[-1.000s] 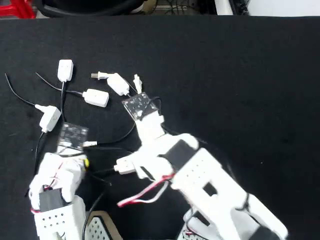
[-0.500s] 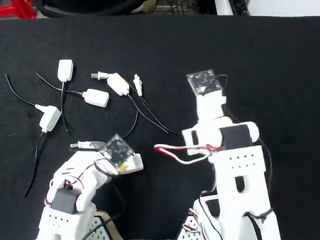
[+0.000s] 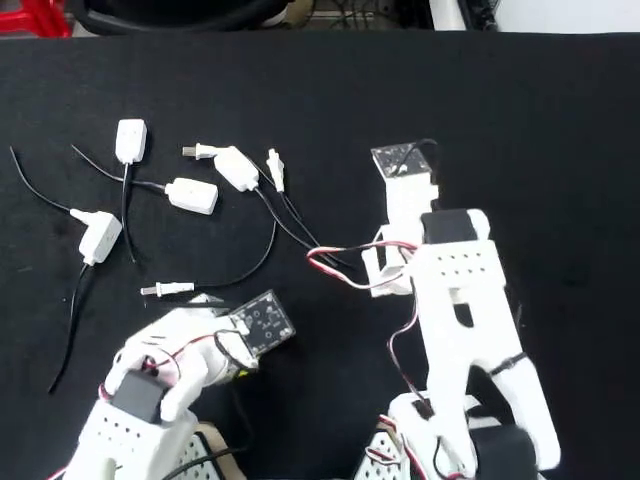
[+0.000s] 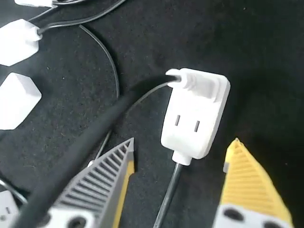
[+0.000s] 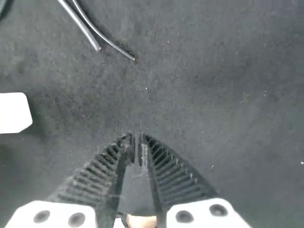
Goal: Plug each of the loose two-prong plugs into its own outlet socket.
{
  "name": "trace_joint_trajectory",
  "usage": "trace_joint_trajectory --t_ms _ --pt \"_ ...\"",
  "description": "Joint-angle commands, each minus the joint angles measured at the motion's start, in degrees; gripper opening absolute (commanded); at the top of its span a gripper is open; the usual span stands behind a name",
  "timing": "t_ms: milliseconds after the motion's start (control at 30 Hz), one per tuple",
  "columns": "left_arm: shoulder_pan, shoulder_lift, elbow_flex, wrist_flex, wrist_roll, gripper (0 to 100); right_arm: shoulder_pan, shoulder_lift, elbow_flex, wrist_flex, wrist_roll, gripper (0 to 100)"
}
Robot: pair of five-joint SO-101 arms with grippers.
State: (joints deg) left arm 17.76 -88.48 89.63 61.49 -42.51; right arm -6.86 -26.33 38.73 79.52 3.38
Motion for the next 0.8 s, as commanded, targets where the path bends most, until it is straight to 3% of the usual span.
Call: trace_joint_trajectory --t_ms 0,200,333,533,767 --pt "0.7 13.2 -7.4 -5.0 -0.4 30 1.3 1.6 -4.5 -1.0 -0.5 1.2" --pt "2.4 30.0 -9.5 -19.1 1.1 30 1.3 1.7 -4.5 -1.1 -0.6 1.2" --pt "6.9 36.3 -9.8 -21.2 1.3 30 1.3 2.0 -4.4 -2.8 -0.7 1.2" --pt "7.3 42.6 -11.0 -29.4 5.9 30 1.3 2.0 -4.2 -4.0 -0.7 1.2" --pt "7.3 48.9 -14.4 -30.0 6.1 19 1.1 2.0 -4.2 -4.0 -0.7 1.2"
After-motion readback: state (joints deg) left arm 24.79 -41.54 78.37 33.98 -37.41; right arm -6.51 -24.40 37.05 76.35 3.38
